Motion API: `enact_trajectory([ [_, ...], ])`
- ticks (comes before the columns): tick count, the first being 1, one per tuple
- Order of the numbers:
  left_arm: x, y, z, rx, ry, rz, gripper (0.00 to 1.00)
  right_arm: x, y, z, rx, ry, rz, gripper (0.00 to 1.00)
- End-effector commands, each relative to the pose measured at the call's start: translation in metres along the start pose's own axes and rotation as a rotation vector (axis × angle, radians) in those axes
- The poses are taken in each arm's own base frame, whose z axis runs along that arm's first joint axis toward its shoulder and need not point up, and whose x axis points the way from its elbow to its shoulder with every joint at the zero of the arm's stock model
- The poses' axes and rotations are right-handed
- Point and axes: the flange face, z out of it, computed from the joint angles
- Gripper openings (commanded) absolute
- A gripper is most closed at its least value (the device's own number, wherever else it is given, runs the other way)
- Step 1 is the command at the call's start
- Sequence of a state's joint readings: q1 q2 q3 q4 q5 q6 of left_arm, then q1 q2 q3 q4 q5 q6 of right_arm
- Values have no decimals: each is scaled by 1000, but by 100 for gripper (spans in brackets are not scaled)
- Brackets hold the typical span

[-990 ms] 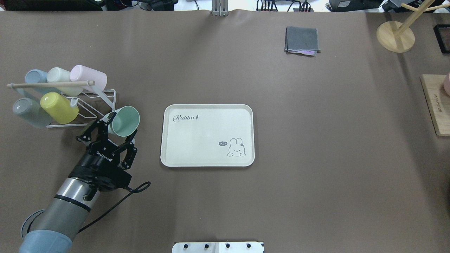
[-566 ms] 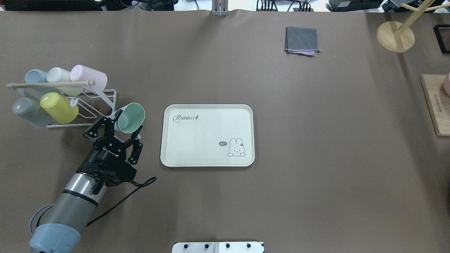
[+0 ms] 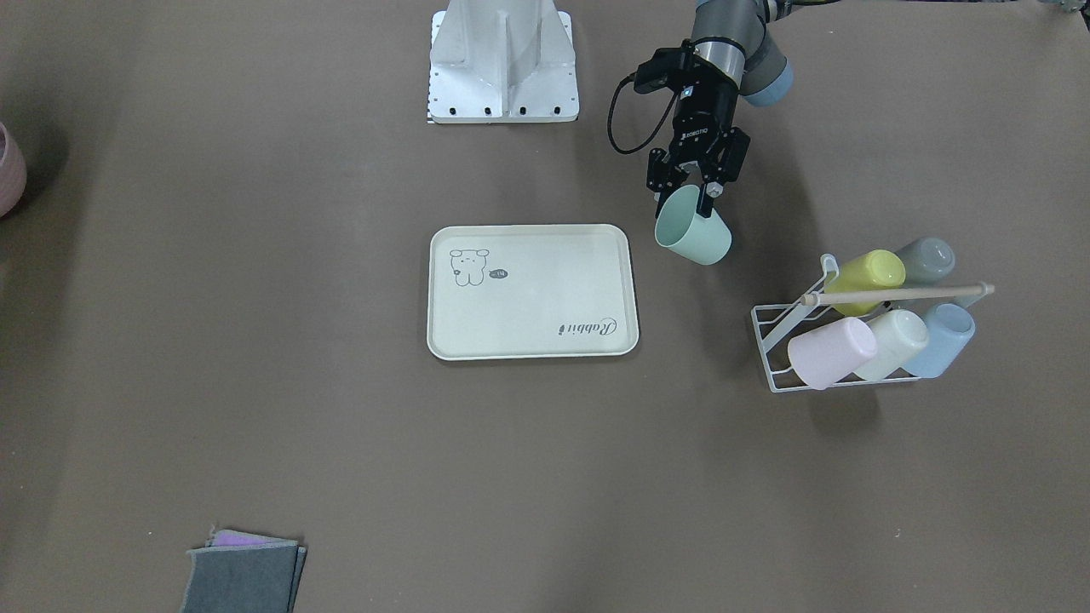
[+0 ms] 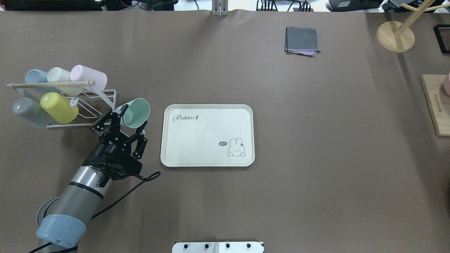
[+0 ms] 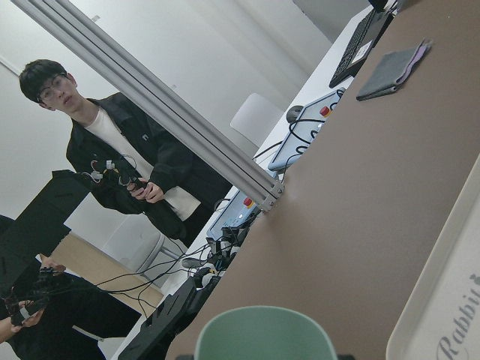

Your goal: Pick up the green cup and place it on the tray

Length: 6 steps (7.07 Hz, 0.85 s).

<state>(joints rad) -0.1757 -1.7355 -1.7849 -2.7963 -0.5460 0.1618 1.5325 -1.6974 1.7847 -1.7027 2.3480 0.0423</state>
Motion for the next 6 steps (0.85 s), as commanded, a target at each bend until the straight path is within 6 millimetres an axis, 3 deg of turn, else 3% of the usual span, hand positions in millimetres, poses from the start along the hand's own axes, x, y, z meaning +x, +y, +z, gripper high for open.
enact_trajectory([
  [1, -1, -1, 0, 3, 0, 8, 68, 0, 0, 0, -1, -4, 0, 100],
  [2, 0, -2, 0, 4, 2, 6, 67, 1, 0, 1, -3, -4, 2, 100],
  [4, 6, -30, 6, 30, -4, -38, 65, 1, 0, 1, -3, -5, 2, 100],
  [6, 5, -29, 5, 31, -4, -43, 66, 2, 1, 2, -5, -5, 1, 100],
])
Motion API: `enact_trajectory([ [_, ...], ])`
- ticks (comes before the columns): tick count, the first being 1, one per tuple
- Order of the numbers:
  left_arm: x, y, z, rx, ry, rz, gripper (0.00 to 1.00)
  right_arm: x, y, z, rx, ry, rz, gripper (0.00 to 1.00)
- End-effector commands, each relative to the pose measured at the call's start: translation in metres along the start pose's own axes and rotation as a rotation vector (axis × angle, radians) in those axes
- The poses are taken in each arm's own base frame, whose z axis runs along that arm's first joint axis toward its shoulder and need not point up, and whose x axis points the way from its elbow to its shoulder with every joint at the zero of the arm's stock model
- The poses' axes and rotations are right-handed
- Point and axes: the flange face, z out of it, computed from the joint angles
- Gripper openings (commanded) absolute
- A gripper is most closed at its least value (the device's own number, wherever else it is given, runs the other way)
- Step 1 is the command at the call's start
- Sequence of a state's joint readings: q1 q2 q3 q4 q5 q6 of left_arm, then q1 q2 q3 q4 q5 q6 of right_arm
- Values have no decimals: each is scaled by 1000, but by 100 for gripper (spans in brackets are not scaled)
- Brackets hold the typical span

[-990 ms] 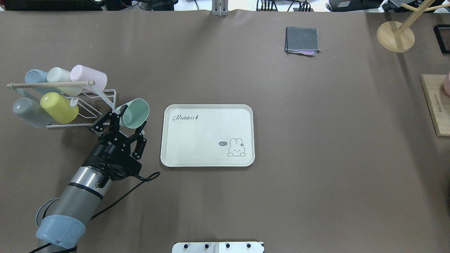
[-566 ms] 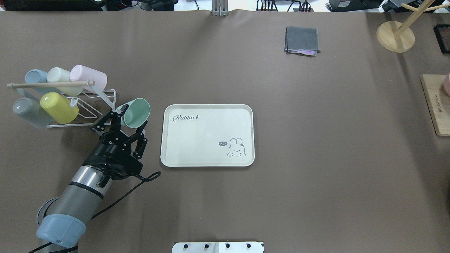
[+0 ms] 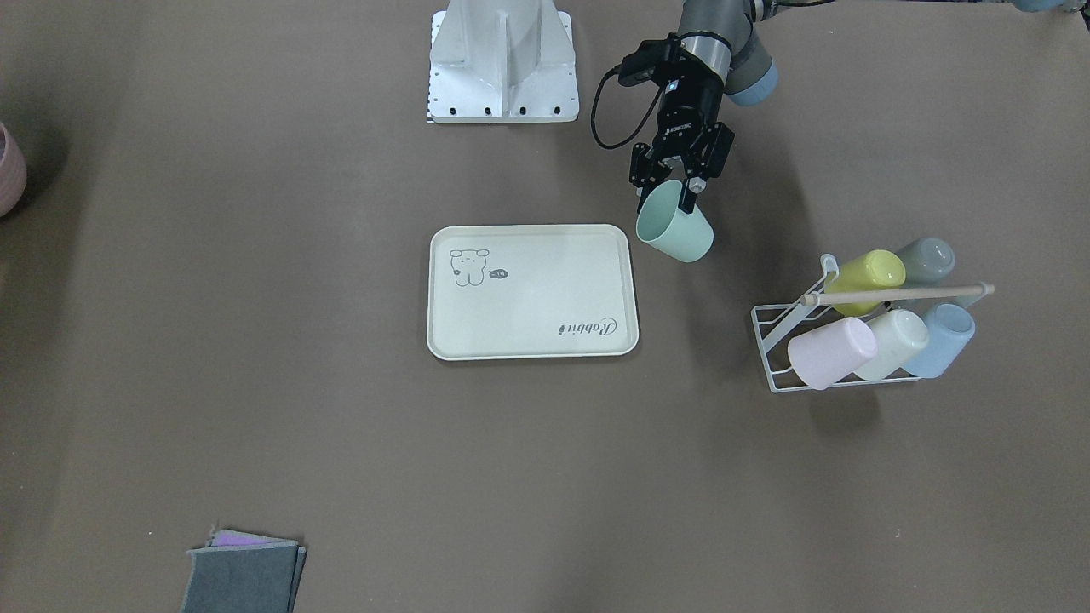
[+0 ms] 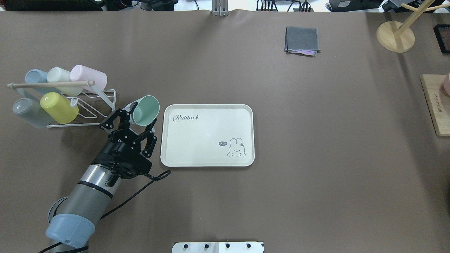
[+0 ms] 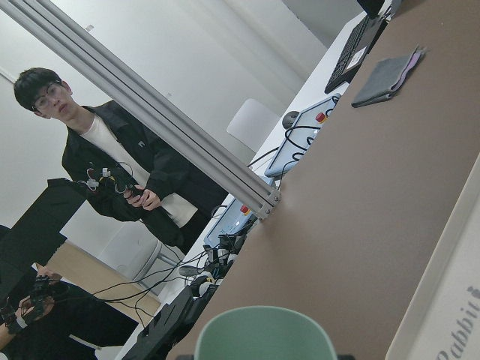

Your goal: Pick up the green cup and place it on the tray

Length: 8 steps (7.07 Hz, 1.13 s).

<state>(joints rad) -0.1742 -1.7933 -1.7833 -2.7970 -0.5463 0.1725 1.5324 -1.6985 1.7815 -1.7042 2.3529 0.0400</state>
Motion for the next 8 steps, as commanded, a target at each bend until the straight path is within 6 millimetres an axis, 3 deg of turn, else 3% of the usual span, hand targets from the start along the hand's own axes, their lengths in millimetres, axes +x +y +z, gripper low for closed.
enact_trajectory([
  [1, 3, 10, 1, -12, -5, 8, 64, 1, 0, 1, -2, 0, -1, 100],
  [2, 2, 29, -2, -16, -7, 9, 60, 3, 0, 3, -4, 0, 1, 100],
  [3, 1, 34, -3, -16, -11, 4, 58, 3, 0, 3, -5, 2, 1, 100],
  [6, -14, 35, -8, -22, -177, -127, 60, 7, 0, 6, -12, 3, 9, 100],
  [7, -19, 34, -10, -20, -222, -148, 75, 8, 0, 7, -13, 3, 10, 100],
  [8, -21, 34, -12, -24, -260, -152, 80, 9, 0, 8, -15, 3, 10, 100],
])
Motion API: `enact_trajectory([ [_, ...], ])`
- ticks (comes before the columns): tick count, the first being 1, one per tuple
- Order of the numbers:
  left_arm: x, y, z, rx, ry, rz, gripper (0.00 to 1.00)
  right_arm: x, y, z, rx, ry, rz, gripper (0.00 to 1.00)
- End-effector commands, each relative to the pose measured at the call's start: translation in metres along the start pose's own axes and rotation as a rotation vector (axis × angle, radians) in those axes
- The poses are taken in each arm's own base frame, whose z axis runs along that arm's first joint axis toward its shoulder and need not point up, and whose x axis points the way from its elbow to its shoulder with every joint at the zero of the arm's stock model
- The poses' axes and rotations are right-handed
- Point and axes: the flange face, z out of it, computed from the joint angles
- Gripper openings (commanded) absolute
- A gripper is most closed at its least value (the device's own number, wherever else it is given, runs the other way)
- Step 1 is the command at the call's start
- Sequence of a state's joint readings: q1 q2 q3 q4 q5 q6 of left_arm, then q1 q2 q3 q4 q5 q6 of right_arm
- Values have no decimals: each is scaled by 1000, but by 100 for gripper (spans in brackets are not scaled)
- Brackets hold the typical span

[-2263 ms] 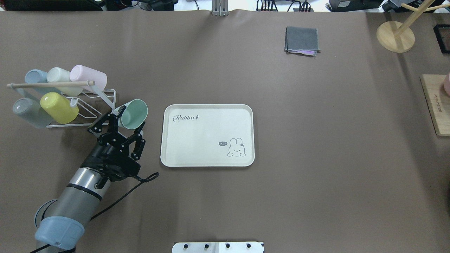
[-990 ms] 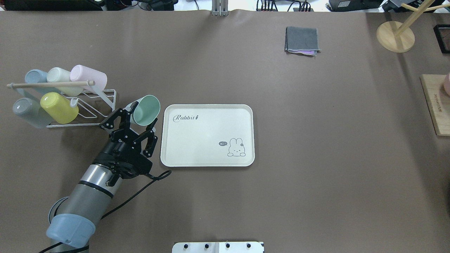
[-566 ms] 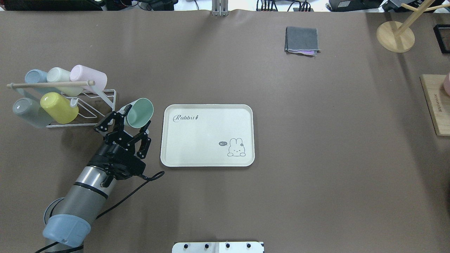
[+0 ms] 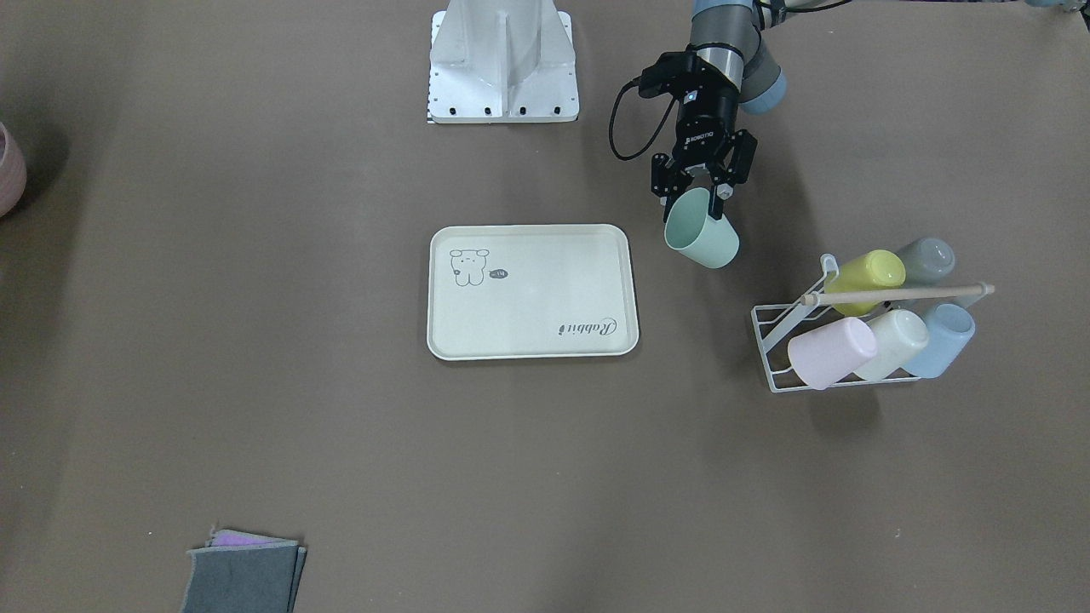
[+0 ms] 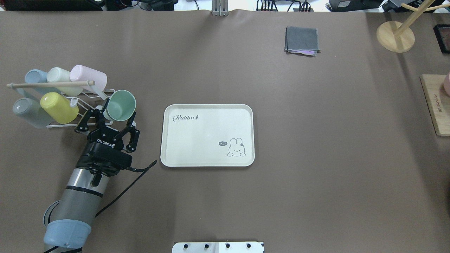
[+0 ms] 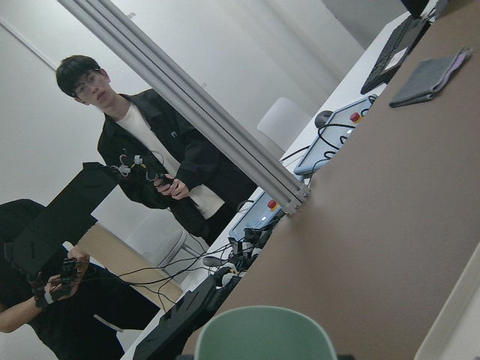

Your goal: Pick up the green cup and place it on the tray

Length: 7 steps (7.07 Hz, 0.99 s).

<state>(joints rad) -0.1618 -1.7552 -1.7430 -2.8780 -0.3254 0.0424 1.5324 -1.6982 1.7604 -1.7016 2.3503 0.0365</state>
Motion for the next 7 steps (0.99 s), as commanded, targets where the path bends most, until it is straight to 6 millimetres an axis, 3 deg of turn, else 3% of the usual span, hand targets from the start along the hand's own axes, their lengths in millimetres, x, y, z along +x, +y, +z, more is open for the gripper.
enact_trajectory([
  [1, -3, -1, -5, 0, -62, -41, 80, 3, 0, 3, -6, 2, 3, 100],
  [4, 4, 2, -12, 1, -55, -189, 48, 5, 1, 4, -9, 2, 6, 100],
  [7, 24, -16, -28, 5, -52, -234, 47, 4, 1, 4, -8, 0, 5, 100],
])
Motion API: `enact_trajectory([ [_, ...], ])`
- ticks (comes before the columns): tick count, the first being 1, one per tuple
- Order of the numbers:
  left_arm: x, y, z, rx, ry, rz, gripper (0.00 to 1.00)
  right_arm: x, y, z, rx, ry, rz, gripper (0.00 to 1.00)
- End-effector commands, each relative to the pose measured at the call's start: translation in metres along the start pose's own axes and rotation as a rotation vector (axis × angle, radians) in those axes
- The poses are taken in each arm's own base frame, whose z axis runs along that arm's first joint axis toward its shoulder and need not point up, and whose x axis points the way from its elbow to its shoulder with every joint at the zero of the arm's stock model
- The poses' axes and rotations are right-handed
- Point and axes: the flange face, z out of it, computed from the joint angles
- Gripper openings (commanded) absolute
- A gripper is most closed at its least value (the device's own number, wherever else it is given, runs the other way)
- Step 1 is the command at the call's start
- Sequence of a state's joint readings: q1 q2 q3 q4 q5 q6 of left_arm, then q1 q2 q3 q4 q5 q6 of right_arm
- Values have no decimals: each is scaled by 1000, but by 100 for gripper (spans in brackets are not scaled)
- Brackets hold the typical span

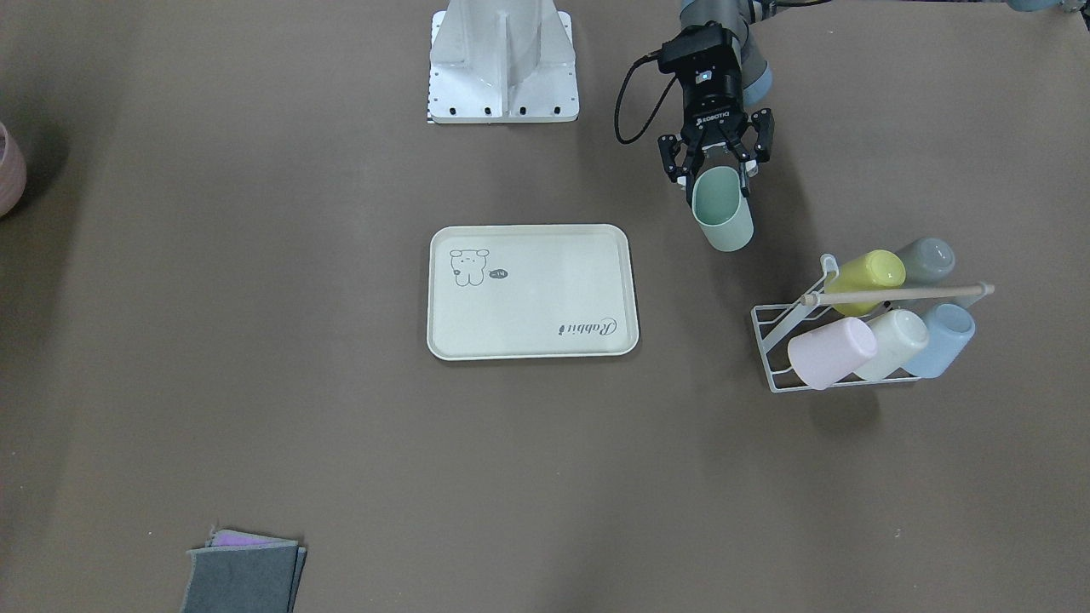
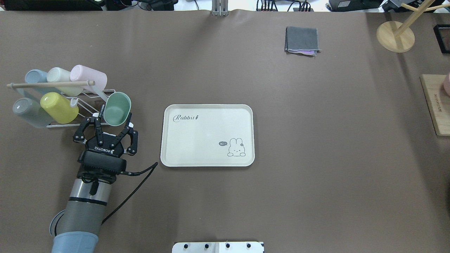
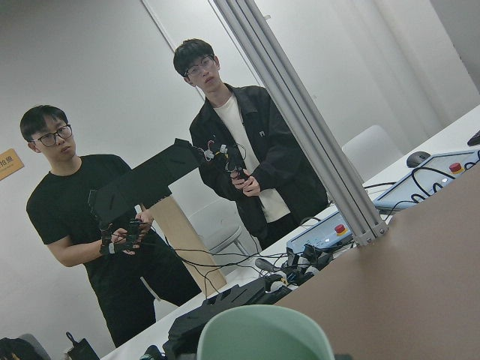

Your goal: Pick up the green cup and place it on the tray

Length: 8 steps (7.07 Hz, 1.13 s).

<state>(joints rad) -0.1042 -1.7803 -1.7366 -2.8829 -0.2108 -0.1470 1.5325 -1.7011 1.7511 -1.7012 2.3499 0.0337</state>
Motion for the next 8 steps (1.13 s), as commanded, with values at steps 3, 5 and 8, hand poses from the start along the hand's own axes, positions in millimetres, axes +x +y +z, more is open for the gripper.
enact_trajectory([
  [3, 23, -21, -12, 4, 17, -80, 40, -2, -1, -2, 3, -6, -2, 100],
  [5, 23, -19, -12, 3, 15, -69, 38, -2, -1, -1, 2, -8, 0, 100],
  [8, 24, -16, -11, 0, 16, -54, 39, -3, -1, -2, 4, -10, -2, 100],
])
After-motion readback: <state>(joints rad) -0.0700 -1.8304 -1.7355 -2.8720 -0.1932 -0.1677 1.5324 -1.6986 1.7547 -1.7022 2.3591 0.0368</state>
